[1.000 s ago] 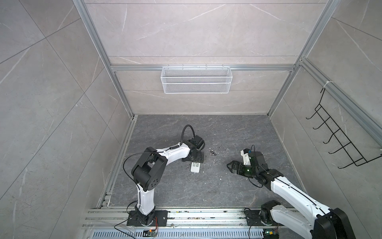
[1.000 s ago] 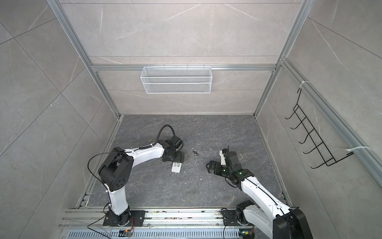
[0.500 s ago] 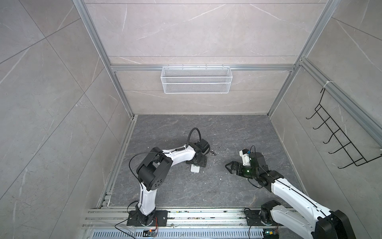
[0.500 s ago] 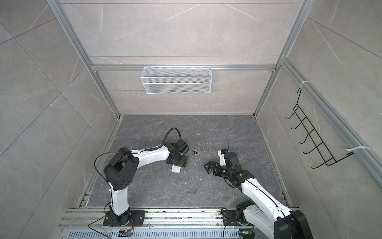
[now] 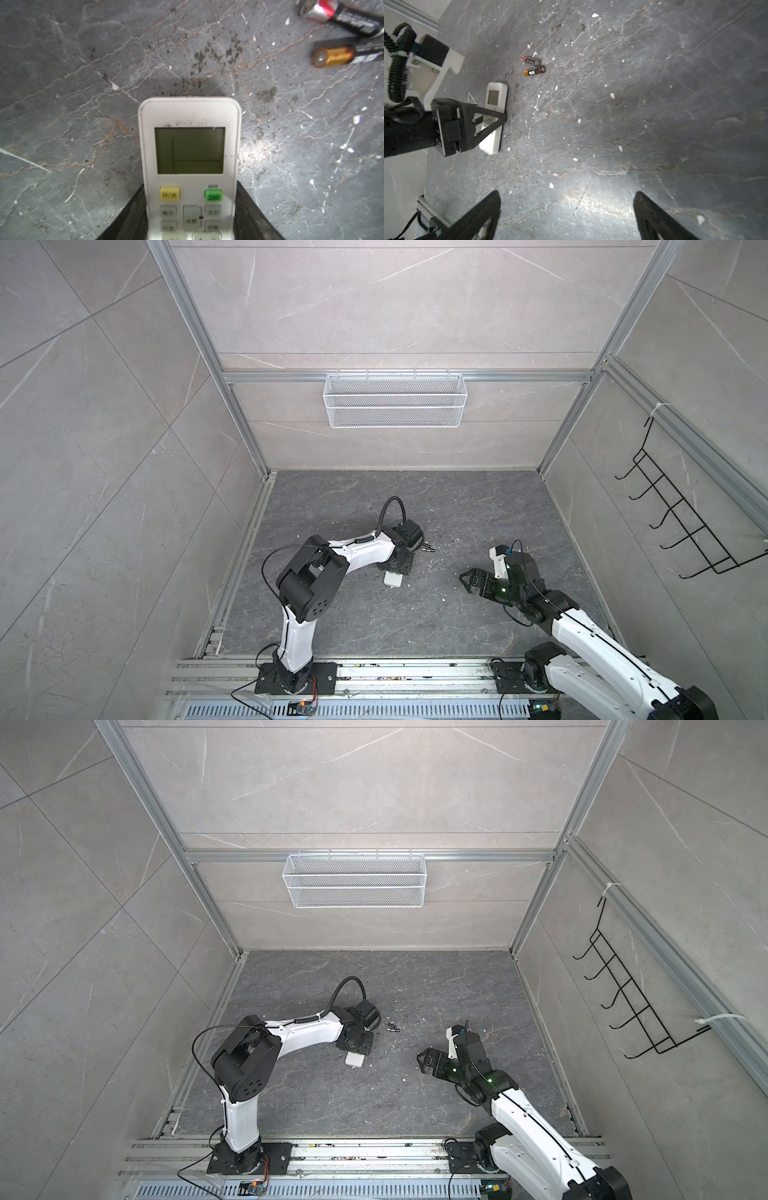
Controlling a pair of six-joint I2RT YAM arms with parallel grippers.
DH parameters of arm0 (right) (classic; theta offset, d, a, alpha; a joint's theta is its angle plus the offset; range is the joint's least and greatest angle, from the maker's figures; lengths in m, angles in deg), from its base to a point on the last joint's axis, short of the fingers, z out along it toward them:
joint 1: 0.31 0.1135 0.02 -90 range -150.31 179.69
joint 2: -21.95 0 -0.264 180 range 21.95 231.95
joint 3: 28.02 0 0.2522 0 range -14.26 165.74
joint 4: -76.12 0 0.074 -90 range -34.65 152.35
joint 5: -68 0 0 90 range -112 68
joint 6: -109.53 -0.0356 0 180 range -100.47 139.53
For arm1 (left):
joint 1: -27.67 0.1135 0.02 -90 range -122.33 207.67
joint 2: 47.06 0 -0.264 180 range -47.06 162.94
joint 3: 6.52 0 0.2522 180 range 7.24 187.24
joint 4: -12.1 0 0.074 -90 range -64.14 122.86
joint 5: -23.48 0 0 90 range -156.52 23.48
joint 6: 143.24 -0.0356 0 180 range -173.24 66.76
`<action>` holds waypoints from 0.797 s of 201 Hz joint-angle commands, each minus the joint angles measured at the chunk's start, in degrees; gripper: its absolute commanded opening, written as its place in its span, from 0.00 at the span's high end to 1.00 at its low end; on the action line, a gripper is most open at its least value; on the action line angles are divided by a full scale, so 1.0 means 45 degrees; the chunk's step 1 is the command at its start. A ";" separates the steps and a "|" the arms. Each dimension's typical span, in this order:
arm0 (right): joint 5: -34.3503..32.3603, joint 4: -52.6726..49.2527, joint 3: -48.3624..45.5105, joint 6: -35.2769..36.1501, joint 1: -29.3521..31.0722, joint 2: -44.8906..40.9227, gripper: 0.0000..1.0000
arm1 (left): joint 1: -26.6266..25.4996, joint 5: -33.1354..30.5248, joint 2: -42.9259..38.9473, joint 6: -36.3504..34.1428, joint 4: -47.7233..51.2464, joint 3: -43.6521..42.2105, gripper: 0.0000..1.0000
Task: Load the batteries into the remote control
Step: 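Lift the remote with the left gripper and turn its back toward the right gripper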
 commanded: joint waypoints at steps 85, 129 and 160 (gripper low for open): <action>0.4006 0.7402 0.0754 -0.3727 0.1017 0.2892 0.11 | 0.4298 1.0855 -0.4660 0.6633 -1.3506 -0.6096 0.66; 0.4303 0.9070 0.2391 -0.4194 0.2656 0.5508 0.11 | 0.5156 1.2057 -0.5115 0.9144 -1.7490 -0.7505 0.66; 0.4572 1.0639 0.3458 -0.4847 0.3327 0.7052 0.11 | 0.5295 1.2480 -0.4870 1.0776 -1.9745 -0.7778 0.66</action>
